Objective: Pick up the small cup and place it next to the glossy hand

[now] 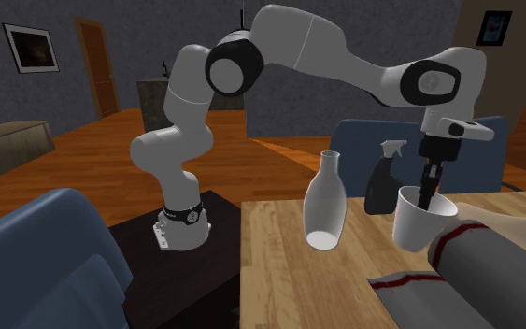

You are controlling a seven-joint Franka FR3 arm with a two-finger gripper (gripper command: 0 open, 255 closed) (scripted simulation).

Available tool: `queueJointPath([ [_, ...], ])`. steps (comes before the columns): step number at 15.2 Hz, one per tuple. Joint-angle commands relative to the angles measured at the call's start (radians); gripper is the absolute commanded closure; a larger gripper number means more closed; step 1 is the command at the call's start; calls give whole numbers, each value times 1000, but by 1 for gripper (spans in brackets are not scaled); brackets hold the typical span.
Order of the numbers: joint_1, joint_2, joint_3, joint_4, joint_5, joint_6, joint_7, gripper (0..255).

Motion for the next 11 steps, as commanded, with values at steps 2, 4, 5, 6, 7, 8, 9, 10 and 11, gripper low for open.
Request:
queueJointPath([
  [2, -6, 11, -7, -31, -9, 36, 9, 255],
  [4, -7, 19, -10, -46, -15, 57, 15, 255],
  [5, -7, 22, -10, -50, -16, 63, 17, 255],
  [6, -7, 22, -10, -50, -17, 63, 17, 255],
  [7, -7, 22, -10, -50, -17, 63, 17, 255],
  [8, -7, 22, -10, -50, -17, 63, 17, 255],
  [9, -7, 22, -10, -50, -17, 63, 17, 255],
  [10, -7, 22, -10, -50, -17, 63, 17, 255],
  [11, -7, 22, -10, -50, -17, 63, 17, 255],
])
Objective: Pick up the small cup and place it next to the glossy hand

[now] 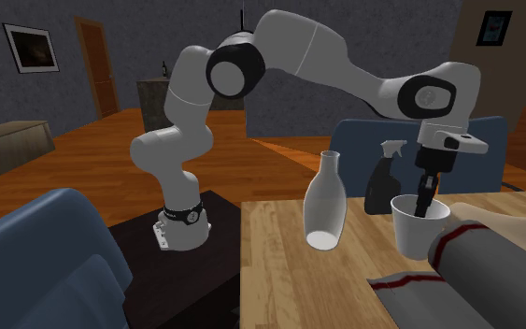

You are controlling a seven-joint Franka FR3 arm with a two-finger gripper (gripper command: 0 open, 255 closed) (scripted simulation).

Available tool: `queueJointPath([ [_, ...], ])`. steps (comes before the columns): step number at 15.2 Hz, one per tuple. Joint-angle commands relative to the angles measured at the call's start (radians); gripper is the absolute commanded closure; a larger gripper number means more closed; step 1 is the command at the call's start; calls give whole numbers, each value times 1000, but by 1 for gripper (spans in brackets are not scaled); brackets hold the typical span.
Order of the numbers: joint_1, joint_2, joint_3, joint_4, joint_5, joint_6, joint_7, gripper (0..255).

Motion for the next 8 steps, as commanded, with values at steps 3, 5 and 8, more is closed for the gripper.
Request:
queueJointPath([
  [3, 1, 15, -9, 12, -8, -3, 1, 0],
  [5, 2, 17, -10, 15, -9, -3, 0, 0],
  [8, 0, -3, -3, 21, 2, -26, -5, 0],
])
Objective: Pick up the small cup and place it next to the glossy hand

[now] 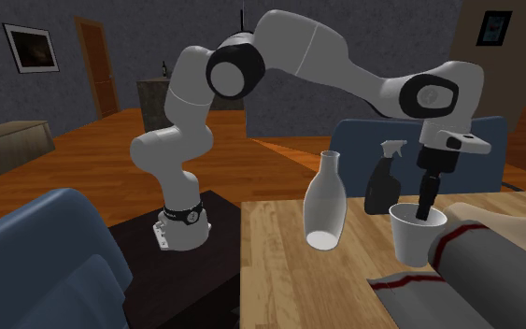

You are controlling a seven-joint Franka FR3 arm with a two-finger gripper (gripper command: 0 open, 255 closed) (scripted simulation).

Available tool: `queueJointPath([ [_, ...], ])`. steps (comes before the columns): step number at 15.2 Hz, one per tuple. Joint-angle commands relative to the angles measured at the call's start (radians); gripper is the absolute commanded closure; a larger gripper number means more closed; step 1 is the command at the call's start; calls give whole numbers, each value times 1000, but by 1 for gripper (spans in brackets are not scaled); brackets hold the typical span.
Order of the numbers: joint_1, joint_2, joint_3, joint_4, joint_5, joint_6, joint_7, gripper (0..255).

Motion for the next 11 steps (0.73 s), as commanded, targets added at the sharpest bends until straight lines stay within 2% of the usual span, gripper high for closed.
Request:
queueJointPath([
  [1, 7, -12, 6, 33, 10, -42, -7, 0],
  [3, 20, -17, 11, 85, 17, -97, -15, 0],
  [11, 20, -17, 11, 85, 17, -97, -15, 0],
])
